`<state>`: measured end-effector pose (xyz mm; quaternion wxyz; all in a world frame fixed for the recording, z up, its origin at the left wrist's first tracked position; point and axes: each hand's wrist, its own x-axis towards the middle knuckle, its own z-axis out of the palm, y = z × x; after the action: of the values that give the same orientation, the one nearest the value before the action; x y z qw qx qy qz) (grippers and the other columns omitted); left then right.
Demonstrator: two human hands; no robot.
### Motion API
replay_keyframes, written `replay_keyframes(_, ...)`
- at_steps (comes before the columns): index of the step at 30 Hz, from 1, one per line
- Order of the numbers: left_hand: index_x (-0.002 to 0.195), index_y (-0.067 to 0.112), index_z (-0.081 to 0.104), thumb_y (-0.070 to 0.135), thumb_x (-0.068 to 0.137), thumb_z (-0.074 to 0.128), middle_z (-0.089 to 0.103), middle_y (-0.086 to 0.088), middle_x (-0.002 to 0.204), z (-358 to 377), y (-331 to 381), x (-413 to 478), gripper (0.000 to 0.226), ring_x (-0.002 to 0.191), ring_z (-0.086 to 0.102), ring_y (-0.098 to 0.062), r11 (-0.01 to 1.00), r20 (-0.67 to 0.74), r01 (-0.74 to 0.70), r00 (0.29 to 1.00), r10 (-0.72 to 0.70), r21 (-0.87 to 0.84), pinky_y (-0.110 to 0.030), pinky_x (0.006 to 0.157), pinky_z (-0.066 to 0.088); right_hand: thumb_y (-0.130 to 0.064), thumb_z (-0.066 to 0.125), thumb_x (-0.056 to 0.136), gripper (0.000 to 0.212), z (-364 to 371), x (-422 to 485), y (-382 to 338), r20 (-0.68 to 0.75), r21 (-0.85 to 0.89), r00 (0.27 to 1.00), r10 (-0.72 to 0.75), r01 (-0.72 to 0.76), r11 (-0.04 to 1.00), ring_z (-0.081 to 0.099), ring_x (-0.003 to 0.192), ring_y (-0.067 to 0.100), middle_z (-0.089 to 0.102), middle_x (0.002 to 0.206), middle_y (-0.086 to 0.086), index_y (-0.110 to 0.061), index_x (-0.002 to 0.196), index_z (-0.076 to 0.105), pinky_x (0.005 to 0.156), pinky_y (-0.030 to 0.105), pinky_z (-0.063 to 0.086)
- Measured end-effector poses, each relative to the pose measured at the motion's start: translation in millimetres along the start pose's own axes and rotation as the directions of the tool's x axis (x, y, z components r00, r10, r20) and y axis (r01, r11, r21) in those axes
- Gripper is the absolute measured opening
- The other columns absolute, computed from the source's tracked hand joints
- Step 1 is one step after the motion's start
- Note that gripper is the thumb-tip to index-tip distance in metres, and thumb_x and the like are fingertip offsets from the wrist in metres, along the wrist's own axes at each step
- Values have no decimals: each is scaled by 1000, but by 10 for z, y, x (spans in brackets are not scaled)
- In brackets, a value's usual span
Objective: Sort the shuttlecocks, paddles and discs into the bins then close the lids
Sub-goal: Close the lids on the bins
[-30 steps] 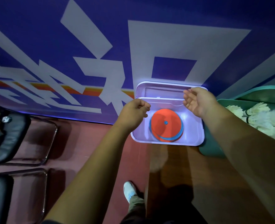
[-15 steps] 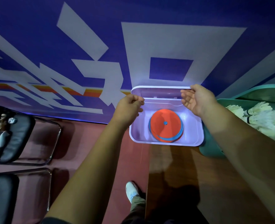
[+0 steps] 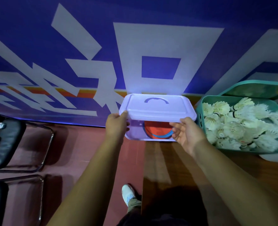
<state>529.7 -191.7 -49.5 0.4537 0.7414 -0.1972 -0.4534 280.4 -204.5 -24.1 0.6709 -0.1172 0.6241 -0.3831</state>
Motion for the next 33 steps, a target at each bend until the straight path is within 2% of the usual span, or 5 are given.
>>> replay_keyframes(13,91,-1,68,35,92,66,58,0,67,-52,-620,-277,36,54,50,-17,942,-12,18,1000,-15,335,-26,53,43,-49,63,103,49,-476,5,524,-37,27,990,137,-136,990,70,88,21,73,114,18,-2,118,64,84,42,61)
replay_keyframes(15,95,1,67,40,86,65,69,-1,74,-43,-736,-234,40,61,67,-19,956,-7,51,999,-51,288,-40,63,62,-49,62,103,51,-527,34,534,-50,-8,989,141,-141,990,71,90,23,73,115,20,0,119,64,81,43,62)
replay_keyframes(18,99,3,67,30,89,66,76,-6,82,-21,-817,-191,28,73,78,-23,963,25,77,996,-86,259,-54,75,66,-43,58,107,45,-593,62,527,-94,-105,982,161,-171,980,70,88,24,73,115,21,1,111,66,75,44,61)
replay_keyframes(28,113,12,53,20,100,70,71,-10,94,-53,-654,-274,23,79,77,-23,969,21,81,996,-89,233,-43,75,66,-40,52,111,36,-720,24,539,-166,-325,984,72,-123,938,69,87,21,74,108,9,-9,122,65,69,37,59)
replay_keyframes(33,108,7,55,34,81,70,58,-9,101,-61,-454,-263,41,79,60,-28,892,8,71,997,-83,446,-31,60,51,-35,49,112,35,-733,-136,508,-154,-381,985,82,-136,914,68,84,20,73,103,7,-7,124,65,73,37,59)
